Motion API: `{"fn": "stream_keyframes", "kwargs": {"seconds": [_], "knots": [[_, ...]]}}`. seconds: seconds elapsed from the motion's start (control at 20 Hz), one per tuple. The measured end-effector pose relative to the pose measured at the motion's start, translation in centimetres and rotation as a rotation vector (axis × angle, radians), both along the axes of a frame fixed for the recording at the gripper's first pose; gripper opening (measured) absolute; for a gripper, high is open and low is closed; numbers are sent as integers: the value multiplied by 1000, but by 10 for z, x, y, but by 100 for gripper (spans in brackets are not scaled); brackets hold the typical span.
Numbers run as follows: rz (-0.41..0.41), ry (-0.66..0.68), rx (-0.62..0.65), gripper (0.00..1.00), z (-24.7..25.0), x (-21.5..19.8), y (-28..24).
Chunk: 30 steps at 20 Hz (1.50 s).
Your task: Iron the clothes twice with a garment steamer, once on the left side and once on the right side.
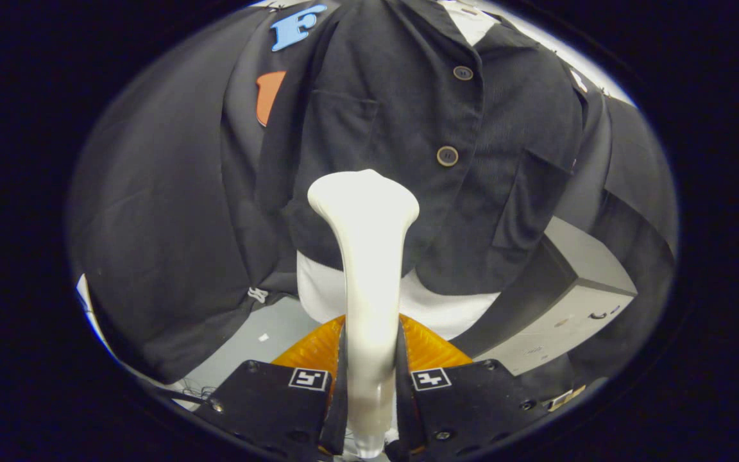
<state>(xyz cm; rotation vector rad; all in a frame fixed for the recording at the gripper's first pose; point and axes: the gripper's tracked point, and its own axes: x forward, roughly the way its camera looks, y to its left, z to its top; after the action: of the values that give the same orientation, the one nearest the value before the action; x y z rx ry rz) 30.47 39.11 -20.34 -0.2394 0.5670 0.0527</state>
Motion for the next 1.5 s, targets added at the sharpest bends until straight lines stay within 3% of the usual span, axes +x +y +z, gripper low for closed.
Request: {"fn": "stream_keyframes", "kwargs": {"seconds": [0.5, 0.9, 1.2, 1.5], "knots": [[6, 56, -1, 34, -26, -10, -9], [38, -20, 71, 34, 37, -35, -32], [51, -127, 133, 34, 106, -74, -112], [-5, -241, 190, 34, 168, -124, -243]]}}
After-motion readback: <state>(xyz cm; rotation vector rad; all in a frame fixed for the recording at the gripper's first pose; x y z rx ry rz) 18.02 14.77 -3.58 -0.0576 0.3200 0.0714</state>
